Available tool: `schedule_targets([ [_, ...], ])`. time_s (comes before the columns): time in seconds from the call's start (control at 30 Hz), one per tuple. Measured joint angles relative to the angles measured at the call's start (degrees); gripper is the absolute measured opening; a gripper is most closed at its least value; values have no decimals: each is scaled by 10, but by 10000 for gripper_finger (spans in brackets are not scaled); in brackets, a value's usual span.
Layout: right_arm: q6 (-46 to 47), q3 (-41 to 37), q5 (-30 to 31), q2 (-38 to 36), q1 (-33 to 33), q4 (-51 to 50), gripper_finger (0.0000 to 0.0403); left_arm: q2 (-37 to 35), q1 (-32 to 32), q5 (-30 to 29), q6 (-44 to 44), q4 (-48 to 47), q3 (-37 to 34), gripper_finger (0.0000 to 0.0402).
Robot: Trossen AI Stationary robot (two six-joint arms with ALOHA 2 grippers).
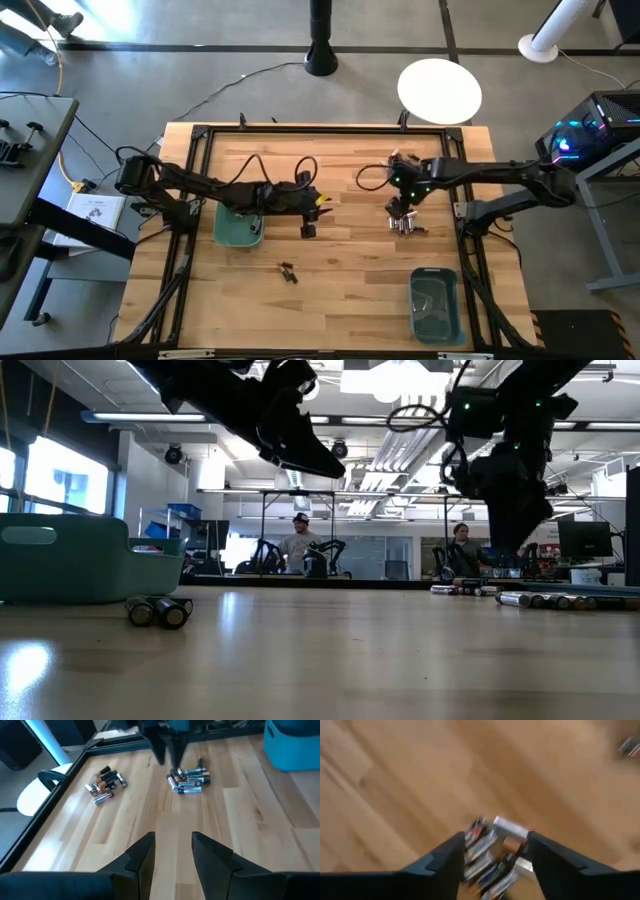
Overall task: Sort batteries
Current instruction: Put the black battery into the blue bin
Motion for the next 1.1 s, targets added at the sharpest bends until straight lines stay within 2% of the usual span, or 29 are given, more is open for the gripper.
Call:
schedule_targets([
  [0.1,55,0,-16,12,37,-2,244,0,-6,-5,-5,-9,0,119],
  [0.27,152,0,24,30,115,42,247,0,-11,-6,-9,-11,0,119],
  [0.4,202,0,26,68,152,56,247,0,-13,-6,-10,-10,0,119],
  [0.5,196,1,26,82,163,2,247,0,-13,-6,-18,-10,0,119],
  [0.63,129,34,6,79,183,-120,247,0,-13,-6,-20,-10,0,119],
  [0.73,86,42,37,78,195,-213,247,0,-13,-6,-20,-9,0,119],
  [0.9,40,-6,41,88,188,-195,233,0,-13,-6,-19,-5,0,119],
  [1.1,41,-38,37,108,187,-162,165,0,-13,-6,-18,-5,0,119],
])
